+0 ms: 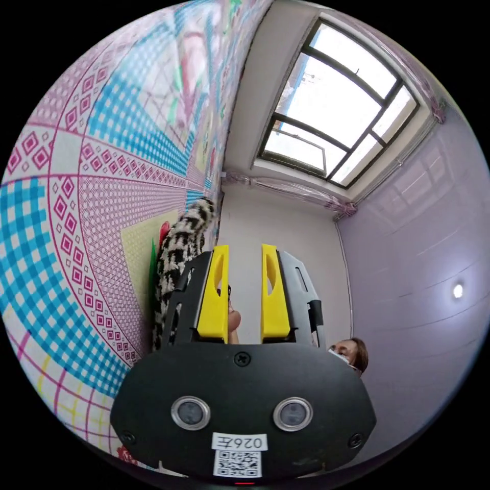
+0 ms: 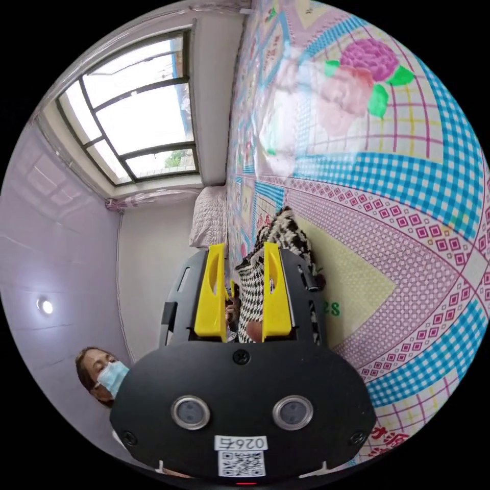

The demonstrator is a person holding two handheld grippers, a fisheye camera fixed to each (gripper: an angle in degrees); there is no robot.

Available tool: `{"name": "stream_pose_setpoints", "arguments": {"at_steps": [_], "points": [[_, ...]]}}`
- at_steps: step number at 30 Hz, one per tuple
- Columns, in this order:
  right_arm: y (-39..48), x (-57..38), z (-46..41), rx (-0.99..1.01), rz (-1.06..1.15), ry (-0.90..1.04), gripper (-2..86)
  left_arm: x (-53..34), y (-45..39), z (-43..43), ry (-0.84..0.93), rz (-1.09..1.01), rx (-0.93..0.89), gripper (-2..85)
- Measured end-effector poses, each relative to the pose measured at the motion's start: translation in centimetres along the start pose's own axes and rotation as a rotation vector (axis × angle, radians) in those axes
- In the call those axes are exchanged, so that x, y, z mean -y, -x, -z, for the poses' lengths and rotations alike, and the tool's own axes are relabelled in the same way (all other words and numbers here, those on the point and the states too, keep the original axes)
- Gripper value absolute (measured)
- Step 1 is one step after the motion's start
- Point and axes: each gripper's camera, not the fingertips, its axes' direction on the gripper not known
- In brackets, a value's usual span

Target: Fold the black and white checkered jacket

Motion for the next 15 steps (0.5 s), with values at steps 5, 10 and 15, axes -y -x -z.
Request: {"name": "stream_pose_setpoints", "arguments": {"at_steps": [5,10,15], "points": [[5.0,-7.7,-6.4,-0.286,0.297,0.111,6.3,-6.1,-5.5,-5.4,0.061,-0.257,0.409,-0.4],[6.6,-13.8,-13.0,-0.545,0.505,0.109,4.1,-13.7,-4.7,-18.8,0.299,-0.559,0.877,-0.9],[4.7,-18.0,-19.1,-0.833,0.627,0.194,-0.1,-18.4,-1.1,-26.7,0.434,-0.743,1.217,-1.0]]}}
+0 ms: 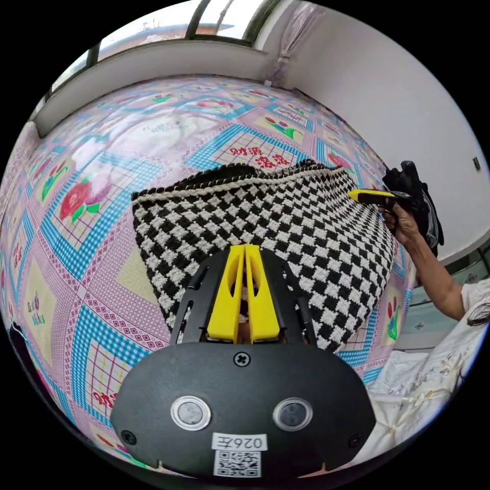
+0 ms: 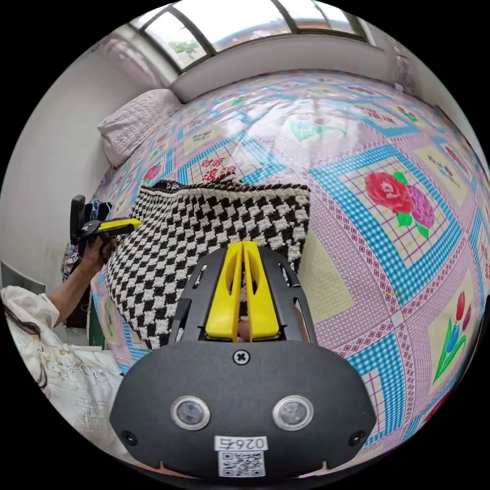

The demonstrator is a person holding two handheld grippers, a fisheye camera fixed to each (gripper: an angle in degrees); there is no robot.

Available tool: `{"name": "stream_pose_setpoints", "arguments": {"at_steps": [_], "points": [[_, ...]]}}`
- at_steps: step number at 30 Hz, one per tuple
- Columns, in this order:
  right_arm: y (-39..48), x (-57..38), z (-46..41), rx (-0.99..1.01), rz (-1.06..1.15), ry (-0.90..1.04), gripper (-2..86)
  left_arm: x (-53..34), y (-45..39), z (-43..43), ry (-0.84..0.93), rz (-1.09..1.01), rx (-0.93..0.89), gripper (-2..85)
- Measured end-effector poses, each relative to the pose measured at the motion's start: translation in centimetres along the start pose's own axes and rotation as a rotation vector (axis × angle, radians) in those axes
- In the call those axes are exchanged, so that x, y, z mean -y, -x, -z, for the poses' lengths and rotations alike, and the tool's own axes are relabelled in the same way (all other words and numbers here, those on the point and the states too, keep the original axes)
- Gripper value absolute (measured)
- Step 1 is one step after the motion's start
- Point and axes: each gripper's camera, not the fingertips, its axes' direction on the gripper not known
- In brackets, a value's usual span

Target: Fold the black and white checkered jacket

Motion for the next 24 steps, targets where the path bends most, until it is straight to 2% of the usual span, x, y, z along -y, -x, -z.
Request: {"name": "stream_pose_setpoints", "arguments": {"at_steps": [3,5,7,9,14,16,17,19,20,21,22,24], "points": [[2.9,-1.4,-0.5,-0.026,0.024,0.012,-0.7,-0.7,-2.9,-0.2,0.013,0.003,0.041,-1.0],[6.4,-3.3,0.4,-0.149,0.038,-0.031,-0.9,-1.5,-4.9,1.2,-0.025,0.012,0.152,-1.0],[10.0,-5.4,2.7,-0.249,0.092,-0.131,-0.9,-3.2,-8.1,5.0,-0.177,0.01,0.313,-1.0],[13.7,-8.0,6.1,-0.319,0.142,-0.284,-0.9,-4.6,-10.2,8.5,-0.312,0.003,0.351,-1.0],[24.0,-19.0,19.0,-0.48,0.179,-0.957,-0.9,-9.7,-16.1,18.9,-0.747,-0.04,0.304,-1.0],[27.1,-22.4,22.3,-0.529,0.206,-1.125,-0.9,-13.3,-20.0,23.6,-1.015,-0.107,0.339,-1.0],[28.9,-24.6,24.2,-0.533,0.232,-1.236,-0.9,-14.3,-21.0,24.7,-1.081,-0.123,0.351,-1.0],[31.1,-27.7,26.7,-0.488,0.295,-1.367,-0.9,-17.8,-24.2,28.3,-1.309,-0.201,0.322,-1.0],[32.2,-29.5,28.2,-0.432,0.35,-1.429,-0.9,-18.6,-24.7,29.0,-1.359,-0.223,0.288,-1.0],[32.6,-30.4,29.0,-0.4,0.376,-1.459,-0.9,-19.9,-25.4,30.5,-1.444,-0.279,0.202,-1.0],[33.2,-32.2,30.3,-0.332,0.419,-1.522,-0.9,-20.8,-25.9,31.8,-1.492,-0.347,0.113,-1.0],[33.8,-34.0,32.2,-0.259,0.485,-1.567,-0.9,-21.3,-26.6,33.4,-1.476,-0.462,0.045,-0.9]]}}
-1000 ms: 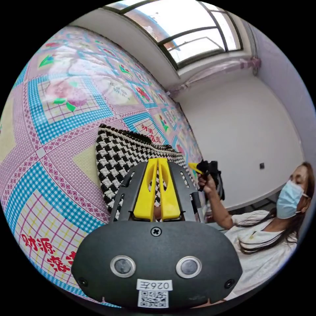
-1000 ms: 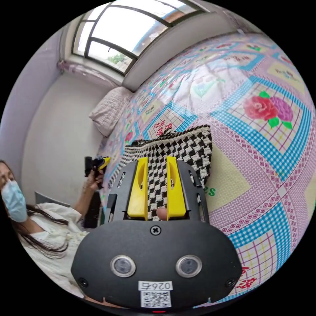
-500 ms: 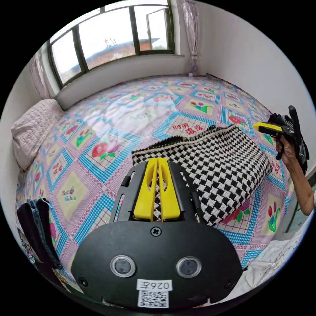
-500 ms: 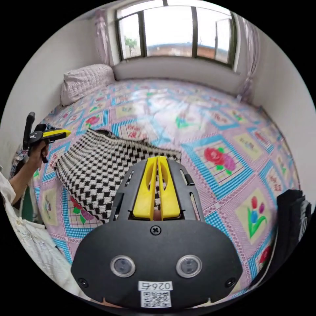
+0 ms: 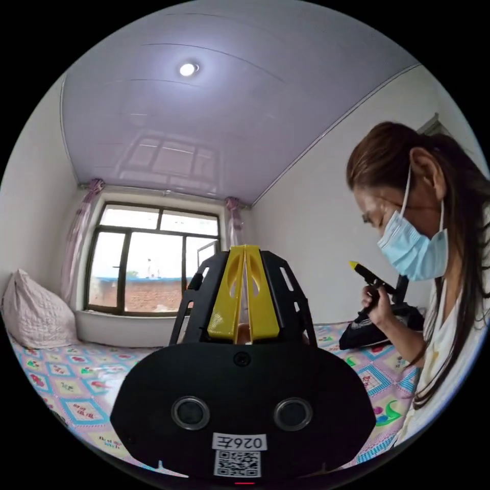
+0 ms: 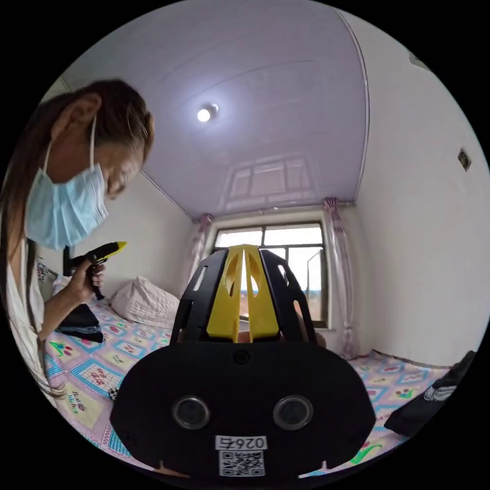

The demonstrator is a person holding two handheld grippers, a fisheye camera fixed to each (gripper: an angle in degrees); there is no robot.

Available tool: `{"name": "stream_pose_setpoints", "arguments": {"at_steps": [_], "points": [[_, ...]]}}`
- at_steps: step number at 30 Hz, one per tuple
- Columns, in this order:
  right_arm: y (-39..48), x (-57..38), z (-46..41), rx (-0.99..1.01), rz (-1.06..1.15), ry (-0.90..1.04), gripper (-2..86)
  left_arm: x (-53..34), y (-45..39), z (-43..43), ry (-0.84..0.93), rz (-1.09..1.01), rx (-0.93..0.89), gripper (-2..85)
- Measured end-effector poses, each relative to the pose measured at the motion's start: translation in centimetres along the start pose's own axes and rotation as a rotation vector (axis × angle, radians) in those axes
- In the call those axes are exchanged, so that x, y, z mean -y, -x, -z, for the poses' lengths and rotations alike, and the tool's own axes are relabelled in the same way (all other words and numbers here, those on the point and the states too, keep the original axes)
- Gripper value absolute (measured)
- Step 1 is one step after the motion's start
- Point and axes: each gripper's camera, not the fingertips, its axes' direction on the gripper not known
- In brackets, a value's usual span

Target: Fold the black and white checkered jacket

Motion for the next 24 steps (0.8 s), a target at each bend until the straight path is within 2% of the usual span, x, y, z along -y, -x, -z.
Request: {"name": "stream_pose_setpoints", "arguments": {"at_steps": [2,3,4,6,7,9,11,13,17,19,24], "points": [[-0.2,2.4,-0.2,0.097,0.068,0.12,-0.9,1.5,-0.4,-1.4,0.176,-0.032,0.0,-0.9],[-0.2,2.8,-0.5,0.099,0.096,0.154,-0.9,1.8,-0.7,-2.5,0.253,-0.078,0.115,-0.8],[-0.1,3.0,-1.0,0.064,0.133,0.191,-0.9,1.3,-1.0,-3.0,0.242,-0.129,0.221,-0.6],[-0.6,2.7,-1.1,-0.018,0.117,0.169,-1.0,0.1,0.4,-3.3,0.164,-0.07,0.215,-0.2],[-1.7,2.2,-0.9,-0.012,0.058,0.135,-1.0,-0.9,2.6,-3.8,0.162,0.03,0.087,0.8],[-4.1,1.2,-1.3,0.09,-0.054,0.14,-1.0,-3.2,6.1,-4.9,0.204,0.185,-0.034,2.7],[-7.7,-1.4,-3.2,0.151,-0.206,0.243,-1.0,-6.3,9.2,-6.3,0.318,0.284,0.004,2.2],[-10.4,-4.6,-5.5,0.186,-0.3,0.4,-1.1,-12.1,13.5,-8.4,0.639,0.399,0.174,-0.1],[-17.6,-16.7,-9.0,0.252,-0.635,0.785,-0.4,-23.3,19.4,-8.1,1.001,0.602,0.321,0.4],[-20.4,-22.0,-8.7,0.214,-0.795,0.891,0.8,-30.6,22.5,-6.5,1.173,0.756,0.352,6.9],[-26.4,-32.2,-7.3,0.069,-1.088,1.067,5.7,-41.1,27.8,-4.4,1.327,1.047,0.303,15.3]]}}
